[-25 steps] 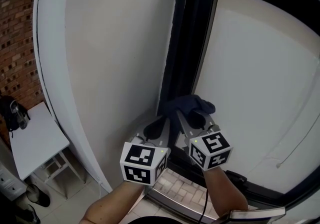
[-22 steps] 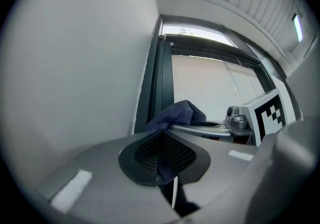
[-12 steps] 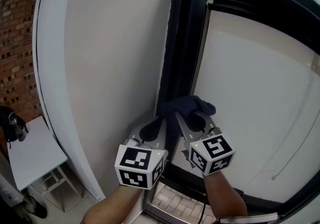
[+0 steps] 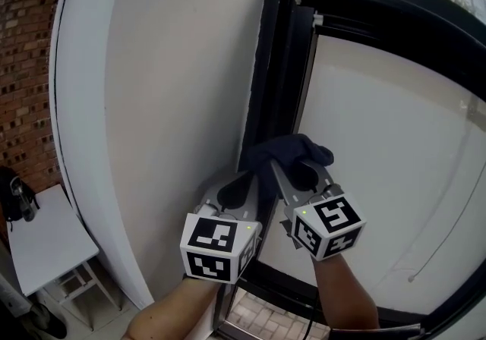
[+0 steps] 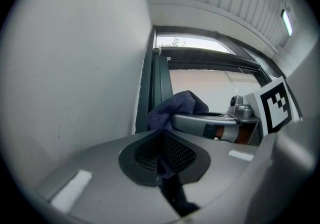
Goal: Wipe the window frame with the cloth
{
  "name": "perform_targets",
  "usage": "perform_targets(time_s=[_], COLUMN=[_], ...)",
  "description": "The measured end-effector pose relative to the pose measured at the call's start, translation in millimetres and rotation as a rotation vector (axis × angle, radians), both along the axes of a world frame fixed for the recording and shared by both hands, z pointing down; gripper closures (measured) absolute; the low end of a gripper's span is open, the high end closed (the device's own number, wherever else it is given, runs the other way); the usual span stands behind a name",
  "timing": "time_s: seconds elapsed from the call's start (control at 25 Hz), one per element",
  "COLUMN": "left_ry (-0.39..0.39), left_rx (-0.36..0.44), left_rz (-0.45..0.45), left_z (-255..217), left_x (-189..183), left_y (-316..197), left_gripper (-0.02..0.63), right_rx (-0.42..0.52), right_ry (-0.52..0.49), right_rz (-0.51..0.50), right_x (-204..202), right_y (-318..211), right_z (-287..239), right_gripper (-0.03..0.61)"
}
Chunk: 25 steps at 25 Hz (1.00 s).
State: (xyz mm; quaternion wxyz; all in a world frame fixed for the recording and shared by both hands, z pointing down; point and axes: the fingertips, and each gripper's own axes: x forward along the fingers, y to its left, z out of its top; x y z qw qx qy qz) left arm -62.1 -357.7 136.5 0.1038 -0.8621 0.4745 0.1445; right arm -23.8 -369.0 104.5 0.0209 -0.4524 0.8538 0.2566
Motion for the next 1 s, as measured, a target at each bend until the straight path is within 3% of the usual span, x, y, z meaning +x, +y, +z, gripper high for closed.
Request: perform_targets(time_s=[0.68, 1.0], left_ry=[0.018, 0.045], left_rx=[0.087, 0.148], left_rz=[-0.023, -0.020], left_z=[-59.2, -117.0], left_x=[-8.4, -11.4], left_y=[-2.2, -9.3], left_gripper=[0.620, 0.620], right_rx=[0.132, 0.181], right_ry=[-0.030, 0.004], right_rz=[-0.008, -0.004], right_x=[0.7, -1.7], right_y=[2.6, 4.3], right_z=[-80.3, -115.8], right_gripper=[0.515, 0.515])
